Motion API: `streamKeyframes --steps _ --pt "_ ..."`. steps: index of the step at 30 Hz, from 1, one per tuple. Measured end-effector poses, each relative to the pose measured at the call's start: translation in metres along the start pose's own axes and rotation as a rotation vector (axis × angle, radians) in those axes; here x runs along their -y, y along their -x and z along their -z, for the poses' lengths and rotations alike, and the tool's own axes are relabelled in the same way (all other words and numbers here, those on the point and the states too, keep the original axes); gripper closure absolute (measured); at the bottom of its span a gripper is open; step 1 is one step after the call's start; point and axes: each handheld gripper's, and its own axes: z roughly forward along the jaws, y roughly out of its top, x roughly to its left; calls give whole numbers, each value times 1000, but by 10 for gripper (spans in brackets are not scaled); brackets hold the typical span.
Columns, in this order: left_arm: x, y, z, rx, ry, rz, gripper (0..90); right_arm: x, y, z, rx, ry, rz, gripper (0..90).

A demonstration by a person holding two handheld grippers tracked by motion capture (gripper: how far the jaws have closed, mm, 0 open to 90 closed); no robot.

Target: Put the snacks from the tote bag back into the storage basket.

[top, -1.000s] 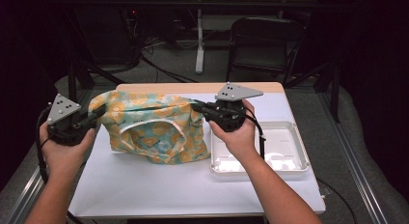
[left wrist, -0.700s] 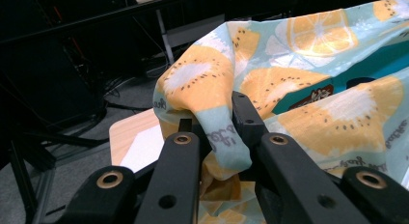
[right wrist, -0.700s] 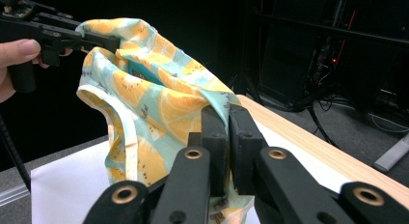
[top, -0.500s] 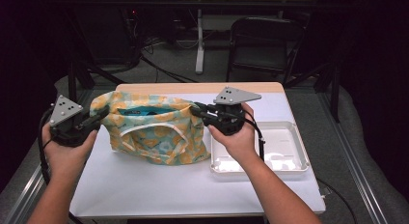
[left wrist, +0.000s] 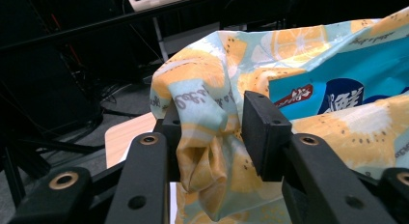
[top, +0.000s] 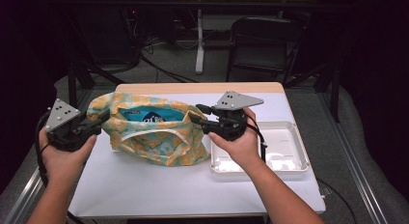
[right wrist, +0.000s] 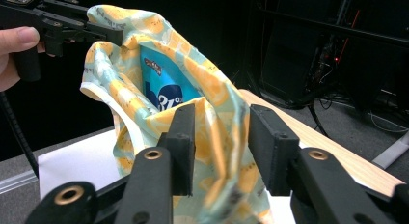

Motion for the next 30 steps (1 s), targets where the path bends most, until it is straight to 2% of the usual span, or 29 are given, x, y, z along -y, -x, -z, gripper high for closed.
streamKeyframes --steps 15,30 --pt "10 6 8 27 8 18 593 11 -4 7 -13 -26 2 571" --pt "21 10 9 38 4 37 541 22 -8 16 -10 -15 0 529"
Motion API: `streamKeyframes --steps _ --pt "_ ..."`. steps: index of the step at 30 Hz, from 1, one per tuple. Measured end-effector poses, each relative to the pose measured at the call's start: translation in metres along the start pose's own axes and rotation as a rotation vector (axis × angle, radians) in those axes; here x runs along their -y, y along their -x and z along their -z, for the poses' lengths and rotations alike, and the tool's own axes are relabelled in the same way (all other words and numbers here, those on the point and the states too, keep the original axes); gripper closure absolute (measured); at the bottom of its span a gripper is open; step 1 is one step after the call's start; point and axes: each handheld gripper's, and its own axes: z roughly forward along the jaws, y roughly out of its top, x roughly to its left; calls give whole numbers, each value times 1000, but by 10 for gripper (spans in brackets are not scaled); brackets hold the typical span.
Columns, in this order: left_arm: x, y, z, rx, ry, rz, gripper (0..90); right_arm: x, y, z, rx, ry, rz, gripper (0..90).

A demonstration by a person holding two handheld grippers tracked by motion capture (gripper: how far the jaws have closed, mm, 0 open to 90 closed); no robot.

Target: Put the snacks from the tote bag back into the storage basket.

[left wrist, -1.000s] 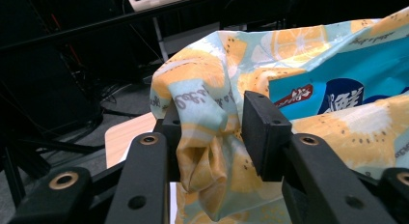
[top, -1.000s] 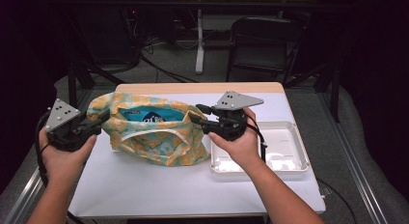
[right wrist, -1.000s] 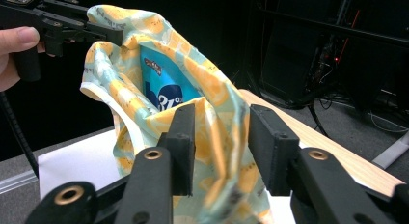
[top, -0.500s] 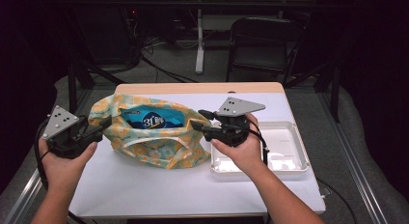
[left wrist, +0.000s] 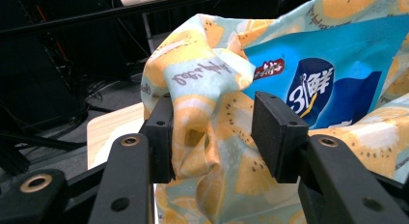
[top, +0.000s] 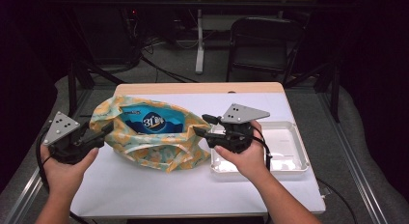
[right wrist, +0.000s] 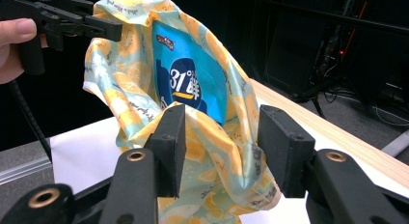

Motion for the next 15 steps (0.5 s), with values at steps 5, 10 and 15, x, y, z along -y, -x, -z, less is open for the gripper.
streamKeyframes --steps 5,10,15 --pt "3 1 -1 3 -7 1 534 1 2 4 7 10 -10 519" --pt "7 1 -3 3 -14 7 530 0 1 8 9 25 -12 512" --pt "12 1 -5 5 -23 12 530 1 1 8 16 19 -15 508"
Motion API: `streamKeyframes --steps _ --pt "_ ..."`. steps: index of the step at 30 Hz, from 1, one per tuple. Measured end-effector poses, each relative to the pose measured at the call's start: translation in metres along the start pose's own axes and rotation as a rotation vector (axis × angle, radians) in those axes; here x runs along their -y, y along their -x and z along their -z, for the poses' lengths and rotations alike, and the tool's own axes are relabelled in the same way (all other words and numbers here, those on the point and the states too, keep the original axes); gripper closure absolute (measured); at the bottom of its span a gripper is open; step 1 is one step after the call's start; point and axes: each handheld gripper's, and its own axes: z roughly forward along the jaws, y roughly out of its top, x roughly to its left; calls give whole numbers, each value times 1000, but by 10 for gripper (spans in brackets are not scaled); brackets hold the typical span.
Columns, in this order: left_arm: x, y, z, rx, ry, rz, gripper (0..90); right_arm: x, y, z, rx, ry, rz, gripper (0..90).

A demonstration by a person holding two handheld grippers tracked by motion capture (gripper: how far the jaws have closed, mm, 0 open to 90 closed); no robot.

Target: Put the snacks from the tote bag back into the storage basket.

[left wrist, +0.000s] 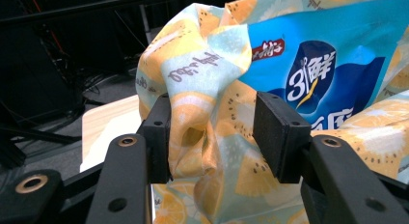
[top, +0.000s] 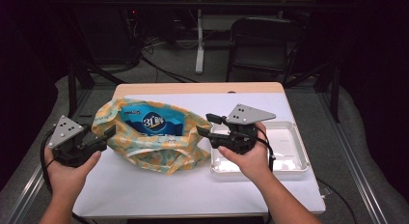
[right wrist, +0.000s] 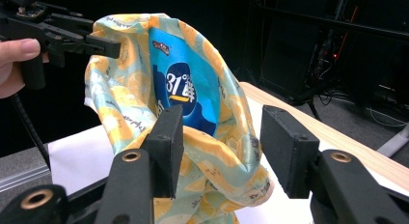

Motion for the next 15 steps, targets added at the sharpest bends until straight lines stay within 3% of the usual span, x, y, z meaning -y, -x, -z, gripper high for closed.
streamKeyframes --steps 7,15 --pt "8 -3 -5 -5 -13 21 531 0 3 -4 6 15 -11 509" --pt "14 -7 -11 -12 -29 37 531 1 9 -14 22 -5 -28 552"
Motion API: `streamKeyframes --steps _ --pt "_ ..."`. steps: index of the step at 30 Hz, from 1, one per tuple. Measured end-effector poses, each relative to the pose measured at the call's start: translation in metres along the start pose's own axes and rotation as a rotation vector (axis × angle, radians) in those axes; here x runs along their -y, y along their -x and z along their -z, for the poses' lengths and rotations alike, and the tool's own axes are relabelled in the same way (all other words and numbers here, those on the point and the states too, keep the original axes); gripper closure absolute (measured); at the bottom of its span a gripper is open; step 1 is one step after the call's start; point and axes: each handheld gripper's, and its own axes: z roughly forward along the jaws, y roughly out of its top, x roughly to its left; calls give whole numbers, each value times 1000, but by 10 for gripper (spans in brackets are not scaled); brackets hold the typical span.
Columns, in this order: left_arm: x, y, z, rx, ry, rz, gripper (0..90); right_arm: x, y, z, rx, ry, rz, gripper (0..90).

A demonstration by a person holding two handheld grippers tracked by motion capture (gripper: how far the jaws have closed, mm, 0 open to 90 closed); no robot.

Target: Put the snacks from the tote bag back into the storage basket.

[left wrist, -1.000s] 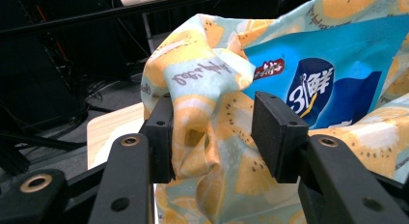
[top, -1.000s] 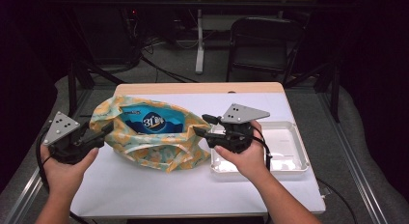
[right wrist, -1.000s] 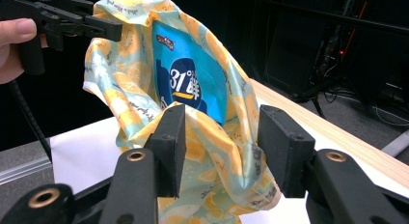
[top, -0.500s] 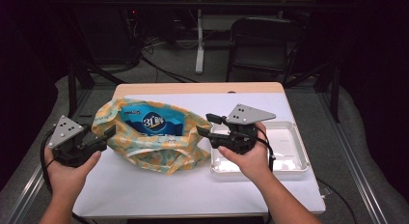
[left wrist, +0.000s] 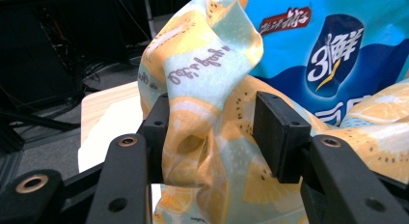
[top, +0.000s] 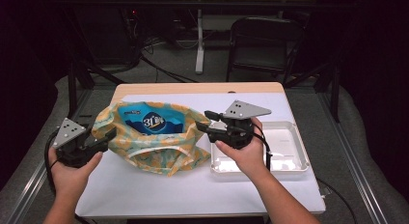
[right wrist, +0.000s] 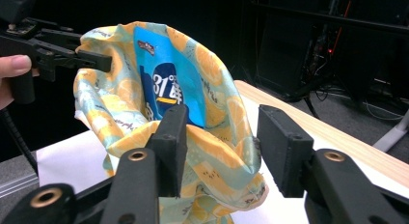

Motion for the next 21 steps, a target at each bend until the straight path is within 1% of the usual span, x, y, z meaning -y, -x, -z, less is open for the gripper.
streamKeyframes --steps 10,21 --pt "7 -2 -3 2 -11 14 532 7 5 -7 4 -23 -21 553" --pt "17 0 -7 6 0 40 532 18 7 -8 2 -37 -38 555"
